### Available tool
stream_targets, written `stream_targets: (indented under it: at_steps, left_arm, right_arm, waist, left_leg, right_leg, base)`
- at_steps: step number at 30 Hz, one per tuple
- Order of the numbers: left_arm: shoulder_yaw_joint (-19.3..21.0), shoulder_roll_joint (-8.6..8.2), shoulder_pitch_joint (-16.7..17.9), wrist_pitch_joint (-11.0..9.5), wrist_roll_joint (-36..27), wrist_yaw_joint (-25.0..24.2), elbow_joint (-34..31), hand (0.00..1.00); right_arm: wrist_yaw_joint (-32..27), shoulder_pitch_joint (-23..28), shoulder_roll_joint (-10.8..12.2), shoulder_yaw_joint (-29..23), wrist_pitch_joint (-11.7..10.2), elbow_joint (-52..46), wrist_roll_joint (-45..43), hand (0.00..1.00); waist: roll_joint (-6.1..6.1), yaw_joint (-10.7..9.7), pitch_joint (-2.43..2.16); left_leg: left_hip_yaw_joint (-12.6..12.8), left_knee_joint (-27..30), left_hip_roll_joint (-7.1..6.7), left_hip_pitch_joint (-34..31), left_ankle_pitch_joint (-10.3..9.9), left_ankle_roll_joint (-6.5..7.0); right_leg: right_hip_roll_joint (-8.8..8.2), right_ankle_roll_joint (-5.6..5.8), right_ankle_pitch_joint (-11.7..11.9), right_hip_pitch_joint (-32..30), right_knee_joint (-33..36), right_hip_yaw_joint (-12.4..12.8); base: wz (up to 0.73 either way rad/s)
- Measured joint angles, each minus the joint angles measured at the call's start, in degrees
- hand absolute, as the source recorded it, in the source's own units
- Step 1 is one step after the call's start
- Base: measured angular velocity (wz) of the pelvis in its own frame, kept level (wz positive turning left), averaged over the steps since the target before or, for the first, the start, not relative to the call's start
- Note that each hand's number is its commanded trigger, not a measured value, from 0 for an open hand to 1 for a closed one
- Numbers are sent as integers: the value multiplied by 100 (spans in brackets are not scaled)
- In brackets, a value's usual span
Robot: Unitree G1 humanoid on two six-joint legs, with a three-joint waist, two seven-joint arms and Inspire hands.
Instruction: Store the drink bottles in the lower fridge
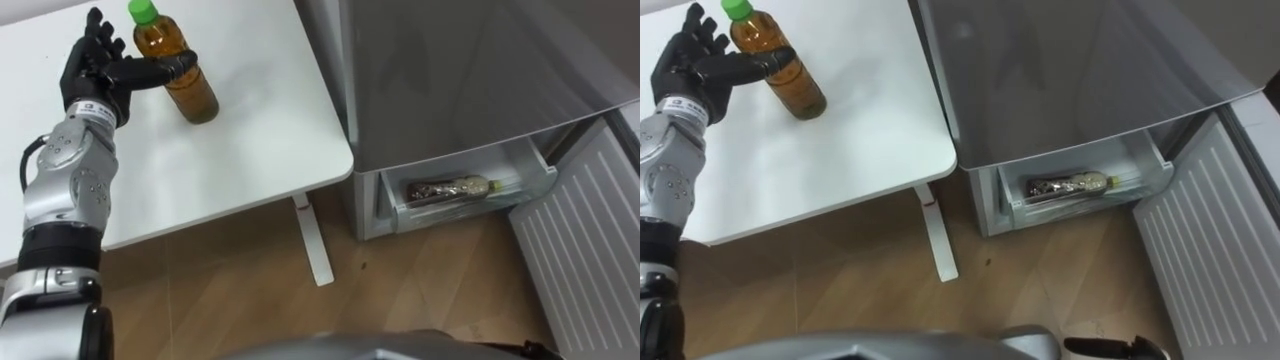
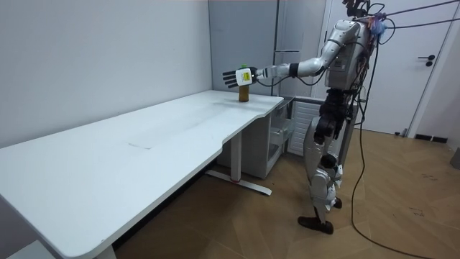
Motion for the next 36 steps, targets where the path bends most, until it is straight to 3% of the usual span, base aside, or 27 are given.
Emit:
stream_targets:
  at_steps: [20,29,36]
  left_arm:
    - [-52,0,-15,114,-1,-61,40,0]
    - [-73,1,-112,119,-4,-175,291,0]
    - [-304,110,-508,176,-9,-184,733,0]
  right_arm:
    - [-83,-18,4,42,3,-3,6,0]
    - [-111,-26,15,76,4,-3,5,0]
    - [-110,-70,9,79,59,-7,67,0]
  waist:
    - [6,-10,-21]
    - [-81,-86,-14]
    - [-58,-125,-37]
  left_leg:
    - [1,6,0,12,0,0]
    - [1,11,0,2,0,0]
    - [34,21,1,-15,0,0]
  right_leg:
    - [0,0,0,8,20,0]
    - [0,0,0,1,21,7]
    - [-1,0,0,-14,22,14]
  base:
    - [0]
    - [0]
    - [0]
